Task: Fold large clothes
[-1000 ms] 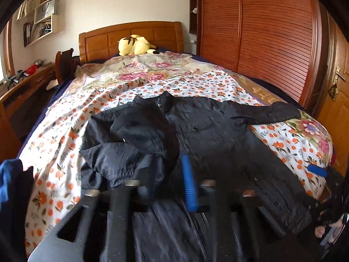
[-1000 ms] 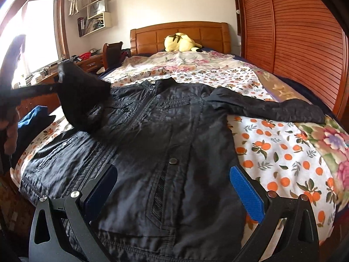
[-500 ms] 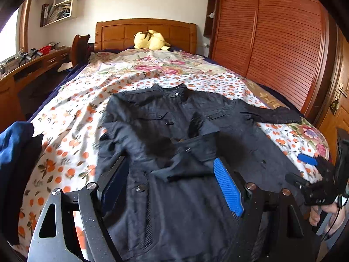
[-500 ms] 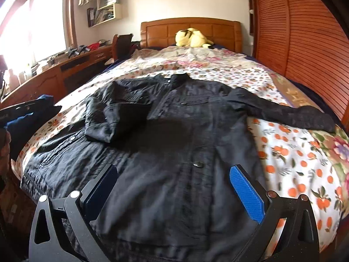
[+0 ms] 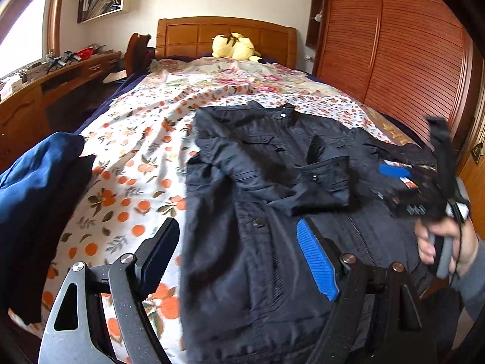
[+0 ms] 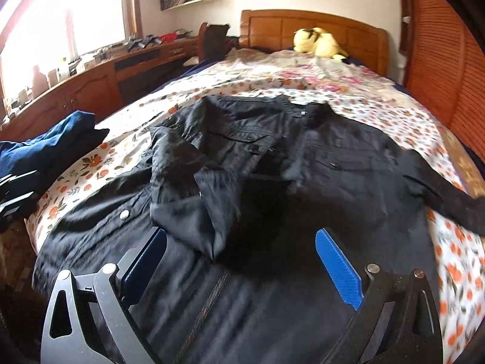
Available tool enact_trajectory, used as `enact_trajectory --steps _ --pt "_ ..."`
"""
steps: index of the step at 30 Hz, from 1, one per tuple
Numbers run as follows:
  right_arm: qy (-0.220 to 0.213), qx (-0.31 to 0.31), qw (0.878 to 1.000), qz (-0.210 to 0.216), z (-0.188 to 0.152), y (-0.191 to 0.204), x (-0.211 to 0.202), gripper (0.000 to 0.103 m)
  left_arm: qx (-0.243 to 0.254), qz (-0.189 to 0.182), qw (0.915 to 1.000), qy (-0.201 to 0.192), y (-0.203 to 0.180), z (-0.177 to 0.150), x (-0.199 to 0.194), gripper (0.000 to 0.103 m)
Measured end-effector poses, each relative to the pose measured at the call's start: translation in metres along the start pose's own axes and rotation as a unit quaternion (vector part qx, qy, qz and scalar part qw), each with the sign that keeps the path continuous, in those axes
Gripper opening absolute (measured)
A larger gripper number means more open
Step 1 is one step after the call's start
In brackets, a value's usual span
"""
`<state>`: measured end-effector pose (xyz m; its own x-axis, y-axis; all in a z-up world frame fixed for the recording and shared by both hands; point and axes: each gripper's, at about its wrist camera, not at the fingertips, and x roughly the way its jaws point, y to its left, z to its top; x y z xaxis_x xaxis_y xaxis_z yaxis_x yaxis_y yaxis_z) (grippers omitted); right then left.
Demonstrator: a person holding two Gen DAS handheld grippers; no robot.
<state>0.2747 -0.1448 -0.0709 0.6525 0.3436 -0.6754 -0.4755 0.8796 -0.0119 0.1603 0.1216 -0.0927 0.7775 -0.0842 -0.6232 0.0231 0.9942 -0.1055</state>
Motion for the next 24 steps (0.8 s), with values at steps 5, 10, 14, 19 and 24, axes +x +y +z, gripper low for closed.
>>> enact_trajectory --steps 5,10,14,19,24 --pt "0.022 -0.007 1.000 -0.001 0.016 -0.005 0.033 0.099 0.008 0.015 0.9999 -0.002 0.014 -0.003 -0.007 0.081" --pt "0.054 -0.022 0.998 -0.024 0.028 -0.007 0.066 0.081 0.013 0.022 0.9997 0.000 0.025 -0.006 -0.012 0.081" --pt "0.067 -0.005 0.998 -0.002 0.035 -0.017 0.080 0.025 0.007 0.022 0.9997 -0.003 0.029 -0.010 -0.017 0.081" --pt "0.007 0.013 1.000 0.010 0.029 -0.030 0.039 0.009 -0.001 0.011 0.9999 0.000 0.031 -0.014 -0.016 0.081" --pt "-0.056 0.026 0.998 -0.016 0.012 -0.036 -0.018 0.007 0.016 0.003 0.9999 0.004 0.020 -0.015 -0.006 0.081"
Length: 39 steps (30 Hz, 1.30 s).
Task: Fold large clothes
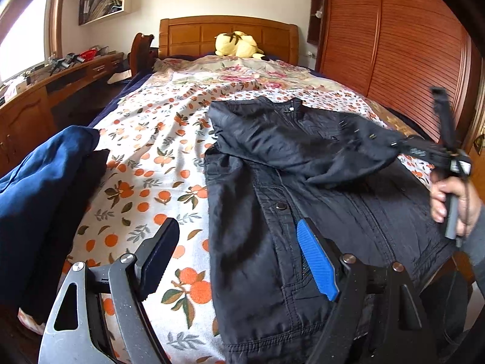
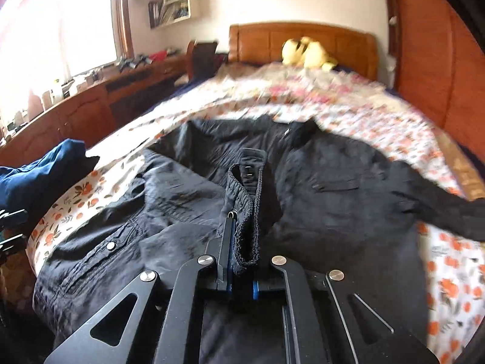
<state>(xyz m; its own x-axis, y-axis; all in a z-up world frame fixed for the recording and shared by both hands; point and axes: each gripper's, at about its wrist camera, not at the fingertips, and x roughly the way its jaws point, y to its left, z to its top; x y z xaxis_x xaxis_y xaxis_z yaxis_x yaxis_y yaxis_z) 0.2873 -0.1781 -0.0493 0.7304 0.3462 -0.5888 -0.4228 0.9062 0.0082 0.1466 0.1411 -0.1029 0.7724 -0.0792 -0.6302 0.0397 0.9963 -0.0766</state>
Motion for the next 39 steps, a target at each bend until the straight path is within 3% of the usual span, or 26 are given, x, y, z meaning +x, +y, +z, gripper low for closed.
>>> enact_trajectory --steps 4,8,11,13,15,19,22,31,37,39 --pt "-0.037 0.001 0.999 -0.031 -0.014 -0.004 -0.035 0.007 0.011 -0.014 0.9998 0.002 -0.012 0.003 0.006 0.081" --pt "-0.047 0.035 0.997 -0.053 -0.032 -0.011 -0.051 0.007 0.022 -0.020 0.9995 -0.001 -0.027 0.006 0.007 0.081" --pt "-0.017 0.046 0.996 -0.074 -0.053 -0.011 -0.045 0.013 0.022 -0.028 0.9994 -0.002 -0.035 0.007 0.006 0.081" --pt "0.004 0.063 0.996 -0.059 -0.066 -0.014 -0.041 0.014 0.024 -0.031 0.9992 -0.001 -0.040 0.007 0.006 0.081" --pt "0.020 0.072 0.995 -0.065 -0.077 -0.016 -0.041 0.022 0.027 -0.034 0.9991 0.001 -0.045 0.006 0.005 0.081" --pt "0.034 0.087 0.994 -0.058 -0.086 -0.023 -0.050 0.055 0.039 -0.042 0.9983 0.006 -0.057 0.006 0.003 0.081" --pt "0.044 0.081 0.994 -0.058 -0.089 -0.029 -0.062 0.055 0.056 -0.043 0.9974 0.008 -0.068 0.004 0.002 0.081" --pt "0.026 0.040 0.996 -0.070 -0.055 -0.049 -0.068 0.055 0.062 -0.061 0.9961 0.015 -0.089 0.004 0.006 0.081" --pt "0.032 0.039 0.997 -0.062 -0.026 -0.070 -0.031 0.051 0.063 -0.065 0.9959 0.010 -0.097 0.004 0.003 0.081" --pt "0.045 0.045 0.995 -0.079 -0.022 -0.078 -0.014 0.051 0.062 -0.061 0.9962 0.010 -0.098 0.002 0.003 0.081"
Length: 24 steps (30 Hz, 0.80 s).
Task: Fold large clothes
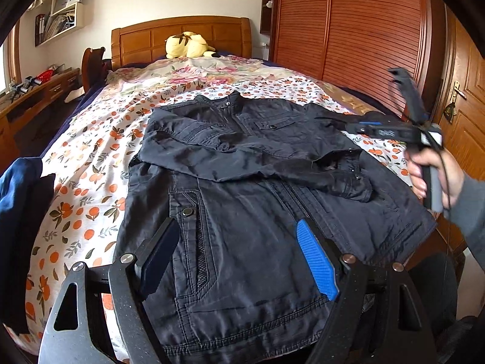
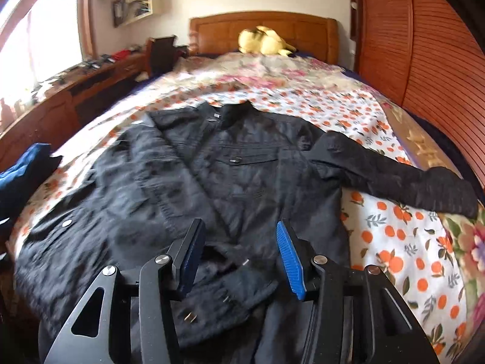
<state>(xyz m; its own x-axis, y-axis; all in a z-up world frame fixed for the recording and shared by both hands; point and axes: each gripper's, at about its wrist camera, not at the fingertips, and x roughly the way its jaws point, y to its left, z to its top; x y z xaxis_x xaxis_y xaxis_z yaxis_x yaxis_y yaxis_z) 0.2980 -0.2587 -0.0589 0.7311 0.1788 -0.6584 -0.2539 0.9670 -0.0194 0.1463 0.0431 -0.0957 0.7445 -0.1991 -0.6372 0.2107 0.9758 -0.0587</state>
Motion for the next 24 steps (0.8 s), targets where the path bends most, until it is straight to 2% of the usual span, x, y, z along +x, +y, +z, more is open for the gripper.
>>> enact_trajectory --steps 6,10,13,19,24 --pt "0.071 0.018 0.997 0.026 0.005 -0.004 0.050 0.043 -0.015 0.003 0.9999 0.005 -0.002 -0.004 -0.001 0.081" --pt "0.108 0.021 0.992 0.068 -0.011 0.001 0.060 0.038 -0.012 0.009 0.9999 0.006 -0.001 -0.005 -0.003 0.081" --pt "0.123 0.003 0.990 0.063 -0.028 0.007 0.066 0.038 -0.013 0.014 0.9997 0.013 0.000 -0.005 0.000 0.081" --pt "0.104 0.007 0.992 0.078 -0.036 0.000 0.056 0.038 -0.016 0.026 0.9994 0.016 -0.006 -0.001 0.004 0.081" --pt "0.051 0.011 0.995 0.086 -0.030 -0.021 0.018 0.038 -0.024 0.021 0.9994 0.010 -0.020 0.007 0.009 0.081"
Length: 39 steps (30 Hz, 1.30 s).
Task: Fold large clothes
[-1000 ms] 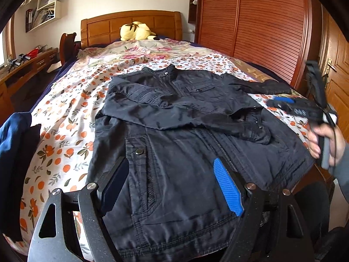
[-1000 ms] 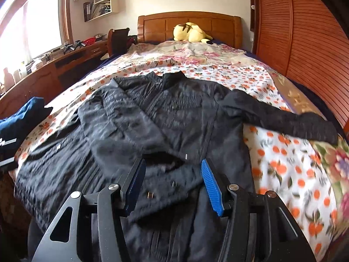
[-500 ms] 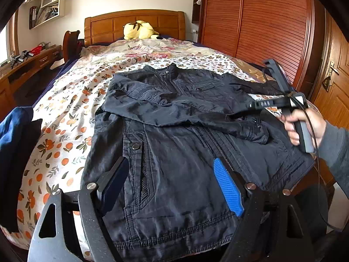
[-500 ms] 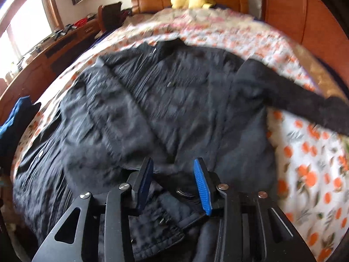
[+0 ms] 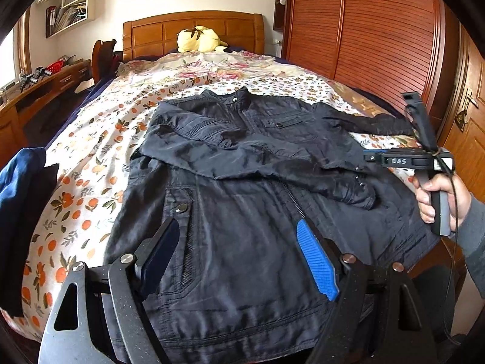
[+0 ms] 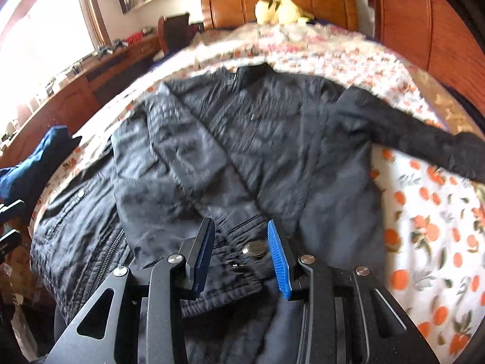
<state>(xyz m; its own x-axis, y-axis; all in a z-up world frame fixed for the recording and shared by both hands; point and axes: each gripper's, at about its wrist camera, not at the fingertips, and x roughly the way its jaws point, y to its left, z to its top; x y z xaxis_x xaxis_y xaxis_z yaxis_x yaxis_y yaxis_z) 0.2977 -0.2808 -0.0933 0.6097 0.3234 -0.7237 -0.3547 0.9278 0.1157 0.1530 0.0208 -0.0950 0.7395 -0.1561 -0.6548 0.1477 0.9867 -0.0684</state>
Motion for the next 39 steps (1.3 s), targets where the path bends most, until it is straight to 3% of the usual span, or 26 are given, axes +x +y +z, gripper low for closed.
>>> enact_trajectory --steps 5,11,25,32,39 --pt "-0.052 -0.005 0.997 -0.051 -0.006 -0.033 -0.038 0.044 0.004 -0.012 0.9999 0.002 -0.019 0.009 0.017 0.081" --pt "-0.067 0.022 0.991 -0.110 -0.018 -0.104 -0.060 0.059 0.020 -0.024 0.9995 0.006 -0.036 0.025 0.043 0.081" --pt "-0.057 0.133 0.959 -0.242 -0.021 -0.269 -0.071 0.059 0.042 -0.032 0.9984 0.022 -0.056 0.046 0.087 0.081" --pt "-0.069 0.185 0.944 -0.263 -0.002 -0.320 -0.067 0.059 0.046 -0.030 0.9980 0.033 -0.057 0.052 0.101 0.081" --pt "-0.050 0.238 0.935 -0.258 0.018 -0.368 -0.041 0.059 0.047 -0.033 0.9979 0.031 -0.062 0.059 0.110 0.081"
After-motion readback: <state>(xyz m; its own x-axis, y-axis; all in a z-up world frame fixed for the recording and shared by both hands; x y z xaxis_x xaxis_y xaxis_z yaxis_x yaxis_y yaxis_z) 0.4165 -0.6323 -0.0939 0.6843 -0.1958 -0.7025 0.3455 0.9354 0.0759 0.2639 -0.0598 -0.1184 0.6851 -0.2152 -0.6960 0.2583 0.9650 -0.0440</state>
